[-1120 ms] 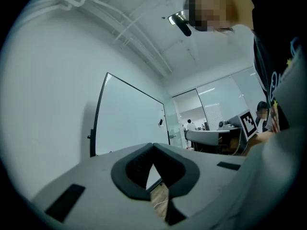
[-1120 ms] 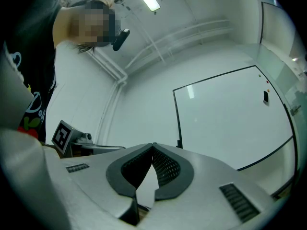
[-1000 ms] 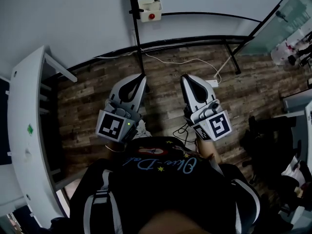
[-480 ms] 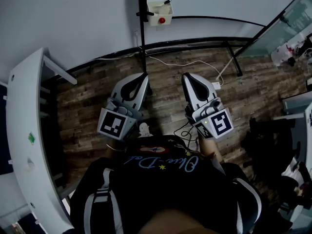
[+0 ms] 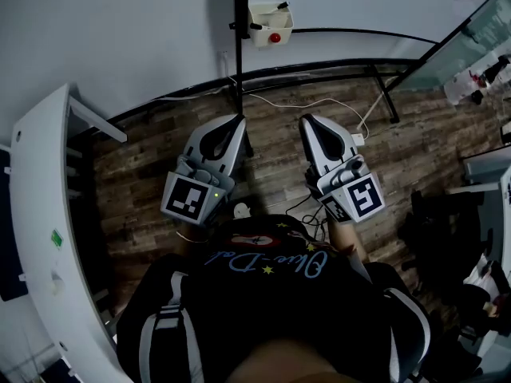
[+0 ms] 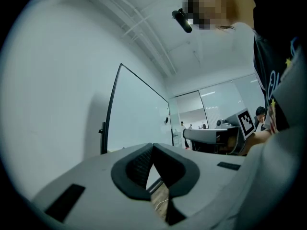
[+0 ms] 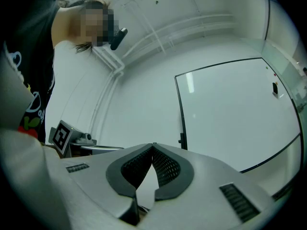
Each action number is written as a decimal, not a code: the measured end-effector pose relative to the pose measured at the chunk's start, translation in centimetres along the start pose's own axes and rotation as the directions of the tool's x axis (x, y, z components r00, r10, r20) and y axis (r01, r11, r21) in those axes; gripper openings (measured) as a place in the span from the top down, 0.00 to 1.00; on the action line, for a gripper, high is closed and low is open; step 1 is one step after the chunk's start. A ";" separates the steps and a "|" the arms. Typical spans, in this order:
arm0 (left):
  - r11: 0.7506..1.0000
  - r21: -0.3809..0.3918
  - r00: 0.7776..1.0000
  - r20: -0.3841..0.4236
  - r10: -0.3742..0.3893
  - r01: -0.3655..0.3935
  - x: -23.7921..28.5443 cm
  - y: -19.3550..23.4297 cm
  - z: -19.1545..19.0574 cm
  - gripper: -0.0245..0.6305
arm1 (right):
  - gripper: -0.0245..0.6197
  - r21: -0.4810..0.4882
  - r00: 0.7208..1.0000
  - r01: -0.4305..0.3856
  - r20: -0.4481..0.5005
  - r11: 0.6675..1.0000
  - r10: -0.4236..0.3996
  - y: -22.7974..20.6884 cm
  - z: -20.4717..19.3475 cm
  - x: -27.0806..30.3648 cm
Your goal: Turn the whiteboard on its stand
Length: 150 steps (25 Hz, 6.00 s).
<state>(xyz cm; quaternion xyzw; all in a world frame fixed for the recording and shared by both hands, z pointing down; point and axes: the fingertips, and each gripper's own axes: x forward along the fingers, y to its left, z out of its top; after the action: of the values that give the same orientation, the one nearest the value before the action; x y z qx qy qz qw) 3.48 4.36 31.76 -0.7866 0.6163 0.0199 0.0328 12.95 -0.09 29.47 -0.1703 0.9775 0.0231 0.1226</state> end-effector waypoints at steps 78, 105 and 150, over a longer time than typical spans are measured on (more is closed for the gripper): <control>0.993 -0.031 0.992 -0.037 -0.119 0.117 17.9 14.3 -2.8 0.93 | 0.91 -0.011 0.996 0.083 -0.008 0.996 -0.084 -15.3 -4.8 15.5; 0.974 -0.052 0.975 0.014 -0.221 0.221 23.5 16.5 -1.8 0.90 | 0.91 -0.063 0.991 0.135 -0.008 0.989 -0.135 -18.7 -4.3 18.0; 0.930 -0.056 0.930 -0.024 -0.366 0.364 26.6 26.7 -3.3 0.64 | 0.91 -0.130 0.925 0.374 -0.017 0.918 -0.380 -17.2 -5.3 25.3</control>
<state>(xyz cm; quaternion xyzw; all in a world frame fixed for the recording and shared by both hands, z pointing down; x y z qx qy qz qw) -16.07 -28.03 32.45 -0.8882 0.4591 0.0158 0.0055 -5.53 -25.06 28.32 -0.3630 0.9254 0.0565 0.0933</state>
